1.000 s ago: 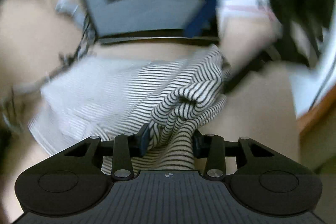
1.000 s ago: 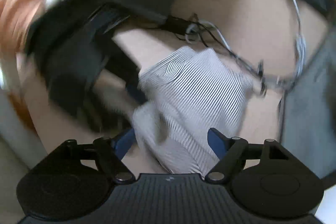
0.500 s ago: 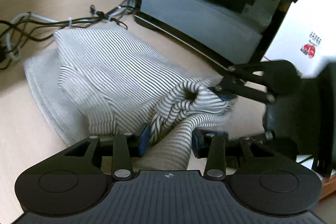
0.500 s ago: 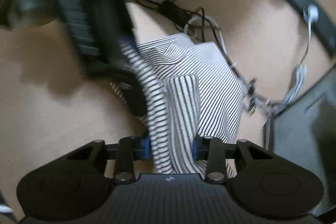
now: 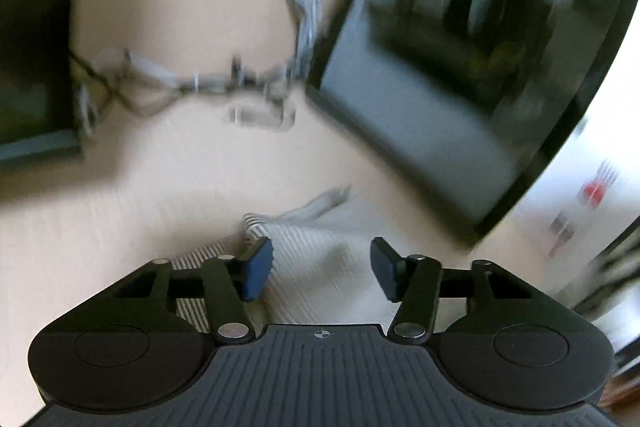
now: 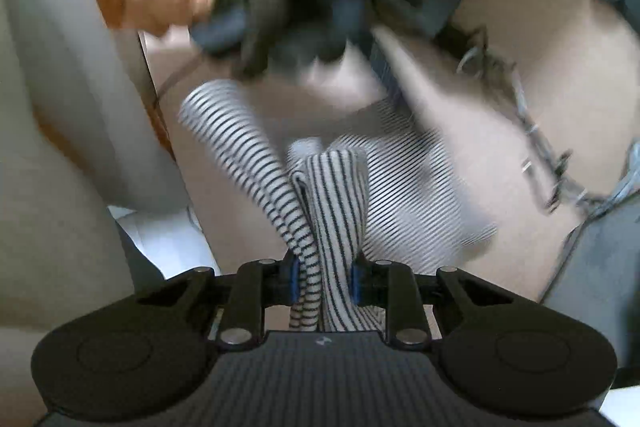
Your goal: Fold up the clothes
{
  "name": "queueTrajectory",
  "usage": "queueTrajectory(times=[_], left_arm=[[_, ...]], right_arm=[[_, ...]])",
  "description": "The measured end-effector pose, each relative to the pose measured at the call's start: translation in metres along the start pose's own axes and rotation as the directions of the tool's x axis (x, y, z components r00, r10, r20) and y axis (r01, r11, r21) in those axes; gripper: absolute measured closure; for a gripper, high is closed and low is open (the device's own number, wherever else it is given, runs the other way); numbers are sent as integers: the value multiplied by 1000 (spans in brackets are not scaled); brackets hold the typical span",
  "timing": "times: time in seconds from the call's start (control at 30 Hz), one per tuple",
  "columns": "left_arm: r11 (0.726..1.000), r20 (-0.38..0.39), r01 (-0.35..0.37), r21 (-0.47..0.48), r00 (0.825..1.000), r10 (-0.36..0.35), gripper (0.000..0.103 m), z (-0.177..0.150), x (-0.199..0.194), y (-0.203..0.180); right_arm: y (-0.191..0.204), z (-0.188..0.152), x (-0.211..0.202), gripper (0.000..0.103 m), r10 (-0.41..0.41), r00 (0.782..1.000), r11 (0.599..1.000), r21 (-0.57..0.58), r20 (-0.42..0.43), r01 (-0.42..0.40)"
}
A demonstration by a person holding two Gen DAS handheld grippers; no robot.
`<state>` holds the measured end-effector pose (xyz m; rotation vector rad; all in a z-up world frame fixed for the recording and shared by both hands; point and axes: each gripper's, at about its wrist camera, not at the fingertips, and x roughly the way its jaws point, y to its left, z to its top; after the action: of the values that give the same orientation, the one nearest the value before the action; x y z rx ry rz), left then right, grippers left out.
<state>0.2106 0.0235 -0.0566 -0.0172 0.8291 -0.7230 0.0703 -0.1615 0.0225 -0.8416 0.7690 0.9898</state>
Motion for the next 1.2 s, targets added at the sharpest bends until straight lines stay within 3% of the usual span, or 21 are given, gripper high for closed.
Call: queueTrajectory(times=[0.1, 0.23, 0.37, 0.57, 0.73, 0.9, 1.0, 1.07, 1.13, 1.2], left_arm=[[1000, -90, 16, 5, 996, -15, 51, -21, 19, 3], [999, -75, 20, -31, 997, -22, 51, -32, 23, 10], [996, -73, 15, -84, 997, -21, 57, -37, 18, 16], [992, -67, -5, -124, 998, -3, 58, -43, 5, 18], [988, -25, -74, -132, 997, 71, 41, -46, -48, 25], [964, 30, -189, -186, 980, 197, 40, -41, -99, 47], [958, 90, -190, -214, 973, 213, 40, -34, -124, 47], [968, 121, -159, -193, 975, 184, 39, -32, -136, 37], [983, 122, -123, -136, 983, 140, 33, -27, -135, 22], [991, 95, -114, -75, 988, 120, 31, -23, -120, 6]], right_arm=[[-23, 27, -13, 81, -38, 998, 999, -18, 40, 39], [-56, 53, 45, 81, -49, 999, 997, -58, 8, 49], [-78, 50, 117, 80, 14, 998, 997, -78, -61, -19], [-86, 52, 140, 79, 74, 997, 992, -100, -37, -77], [-83, 57, 124, 79, 132, 991, 975, -182, 13, -128], [-71, 61, 130, 78, 190, 982, 954, -241, 19, -180], [-74, 64, 155, 69, 192, 981, 959, -217, 30, -181], [-85, 67, 163, 56, 193, 979, 971, -155, 61, -182], [-95, 70, 164, 45, 163, 983, 983, -97, 89, -155], [-100, 69, 159, 41, 89, 990, 995, -56, 112, -83]])
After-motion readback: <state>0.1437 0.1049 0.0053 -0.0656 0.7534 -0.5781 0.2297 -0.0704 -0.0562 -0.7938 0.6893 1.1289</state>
